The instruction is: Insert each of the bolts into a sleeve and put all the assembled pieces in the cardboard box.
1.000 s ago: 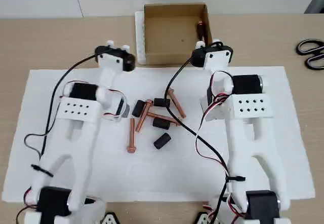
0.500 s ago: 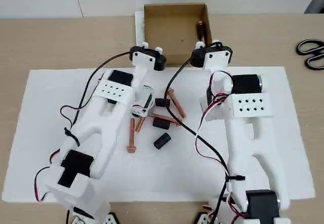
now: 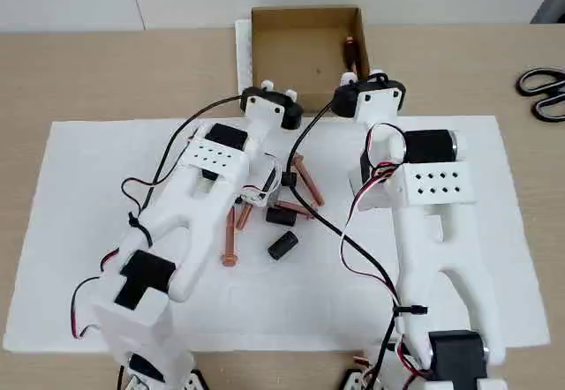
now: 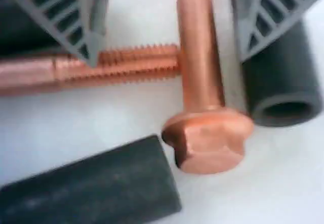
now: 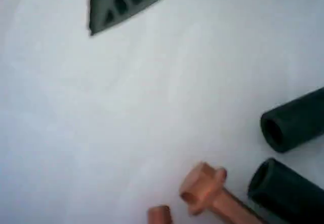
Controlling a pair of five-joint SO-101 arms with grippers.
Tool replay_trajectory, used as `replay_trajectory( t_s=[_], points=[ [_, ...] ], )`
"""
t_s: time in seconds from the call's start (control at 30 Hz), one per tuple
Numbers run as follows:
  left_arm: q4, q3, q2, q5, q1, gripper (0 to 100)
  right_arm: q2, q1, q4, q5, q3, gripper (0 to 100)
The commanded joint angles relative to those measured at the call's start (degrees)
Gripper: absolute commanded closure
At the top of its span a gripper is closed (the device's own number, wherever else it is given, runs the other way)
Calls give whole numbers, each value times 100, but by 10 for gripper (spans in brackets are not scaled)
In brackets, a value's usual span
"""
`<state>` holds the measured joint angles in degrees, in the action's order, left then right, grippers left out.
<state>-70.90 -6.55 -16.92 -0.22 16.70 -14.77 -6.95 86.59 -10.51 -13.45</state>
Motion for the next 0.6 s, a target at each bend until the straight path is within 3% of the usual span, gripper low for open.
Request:
replay_trajectory(
  t_s=[0.0, 0.33, 0.57],
  points=[
    [193, 171, -105, 26, -35, 830, -13, -13, -92, 0, 299, 778],
    [343, 171, -387, 44, -44, 835, -13, -48, -119, 0, 114, 777],
    [308, 171, -431, 53, -158, 920, -13, -163, -180, 0, 18, 778]
  ],
)
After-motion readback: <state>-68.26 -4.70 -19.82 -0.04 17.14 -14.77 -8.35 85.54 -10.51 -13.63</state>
